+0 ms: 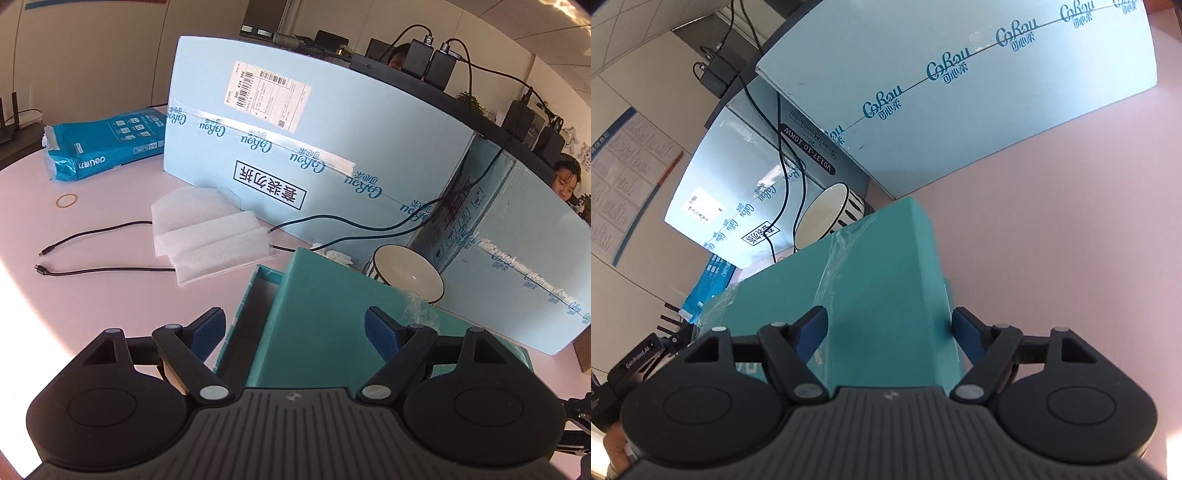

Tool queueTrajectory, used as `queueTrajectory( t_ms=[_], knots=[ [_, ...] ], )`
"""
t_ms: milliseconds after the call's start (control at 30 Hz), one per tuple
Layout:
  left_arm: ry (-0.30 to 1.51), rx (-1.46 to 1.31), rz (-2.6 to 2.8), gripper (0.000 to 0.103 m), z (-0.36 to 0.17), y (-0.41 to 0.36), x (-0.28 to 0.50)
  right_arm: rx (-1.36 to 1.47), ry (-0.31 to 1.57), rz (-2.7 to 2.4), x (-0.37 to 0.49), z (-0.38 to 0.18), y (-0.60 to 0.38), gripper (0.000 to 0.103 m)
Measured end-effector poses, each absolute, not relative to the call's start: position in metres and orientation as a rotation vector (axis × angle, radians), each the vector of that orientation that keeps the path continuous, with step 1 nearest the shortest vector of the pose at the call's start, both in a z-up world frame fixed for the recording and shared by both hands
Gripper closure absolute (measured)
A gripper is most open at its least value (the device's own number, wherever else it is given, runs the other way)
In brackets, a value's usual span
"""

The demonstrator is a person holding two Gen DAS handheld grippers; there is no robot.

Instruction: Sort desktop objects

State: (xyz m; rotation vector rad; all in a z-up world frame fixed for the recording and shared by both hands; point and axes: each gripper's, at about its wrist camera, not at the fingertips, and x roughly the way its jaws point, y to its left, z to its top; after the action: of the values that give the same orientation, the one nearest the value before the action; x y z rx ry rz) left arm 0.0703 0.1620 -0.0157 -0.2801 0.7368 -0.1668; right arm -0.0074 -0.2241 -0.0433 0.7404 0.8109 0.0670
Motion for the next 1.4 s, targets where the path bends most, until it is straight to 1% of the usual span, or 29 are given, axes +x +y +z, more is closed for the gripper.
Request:
queueTrajectory(
  t_ms=[33, 100, 200, 367, 500, 600, 700, 733, 767, 900, 1067, 1167, 1200, 1267, 1333, 1400],
  knots=[
    [0.745, -0.301, -0.205, 0.023, -0.018, 0.162, 0.072, 0.767, 0.811, 0.073, -0.007, -0.046, -0.226, 0.024],
    [0.764, -0.321, -0.231, 0.018, -0.023, 0.161, 0.074, 0.776, 0.801, 0.085, -0.008, -0.046, -0.226, 0.024],
    [0.79, -0.326, -0.234, 0.017, -0.026, 0.158, 0.077, 0.756, 0.79, 0.095, -0.009, -0.045, -0.225, 0.024],
    [0.783, -0.36, -0.225, 0.017, -0.022, 0.163, 0.073, 0.731, 0.786, 0.076, -0.011, -0.041, -0.219, 0.024],
    [0.759, -0.326, -0.185, 0.016, -0.009, 0.164, 0.069, 0.649, 0.721, 0.089, -0.018, -0.019, -0.207, 0.024],
    [0.764, -0.325, -0.14, 0.016, -0.002, 0.17, 0.07, 0.647, 0.744, 0.092, -0.014, -0.011, -0.199, 0.024],
    [0.853, -0.319, -0.13, 0.016, -0.009, 0.177, 0.083, 0.598, 0.783, 0.088, -0.004, -0.011, -0.19, 0.024],
    [0.851, -0.327, -0.125, 0.016, -0.01, 0.18, 0.083, 0.592, 0.793, 0.075, -0.003, -0.013, -0.191, 0.024],
    [0.833, -0.316, -0.097, 0.016, -0.009, 0.182, 0.081, 0.586, 0.797, 0.06, -0.002, -0.014, -0.192, 0.024],
    [0.75, -0.135, -0.013, 0.016, 0.001, 0.175, 0.073, 0.546, 0.694, -0.051, -0.016, -0.006, -0.202, 0.024],
    [0.735, -0.113, 0.002, 0.016, 0.008, 0.163, 0.072, 0.533, 0.672, 0.033, -0.018, -0.003, -0.19, 0.021],
    [0.734, -0.092, 0.029, 0.016, 0.014, 0.153, 0.073, 0.429, 0.7, 0.099, -0.014, -0.005, -0.171, 0.02],
    [0.739, -0.084, 0.039, 0.016, 0.015, 0.151, 0.074, 0.4, 0.719, 0.113, -0.012, -0.006, -0.167, 0.019],
    [0.748, -0.072, 0.057, 0.016, 0.017, 0.146, 0.075, 0.342, 0.752, 0.139, -0.009, -0.008, -0.158, 0.012],
    [0.757, -0.069, 0.067, 0.015, 0.017, 0.142, 0.075, 0.311, 0.704, 0.154, -0.016, -0.004, -0.155, 0.011],
    [0.757, -0.063, 0.078, 0.015, 0.017, 0.139, 0.073, 0.274, 0.663, 0.17, -0.023, 0.001, -0.152, 0.008]
  ],
)
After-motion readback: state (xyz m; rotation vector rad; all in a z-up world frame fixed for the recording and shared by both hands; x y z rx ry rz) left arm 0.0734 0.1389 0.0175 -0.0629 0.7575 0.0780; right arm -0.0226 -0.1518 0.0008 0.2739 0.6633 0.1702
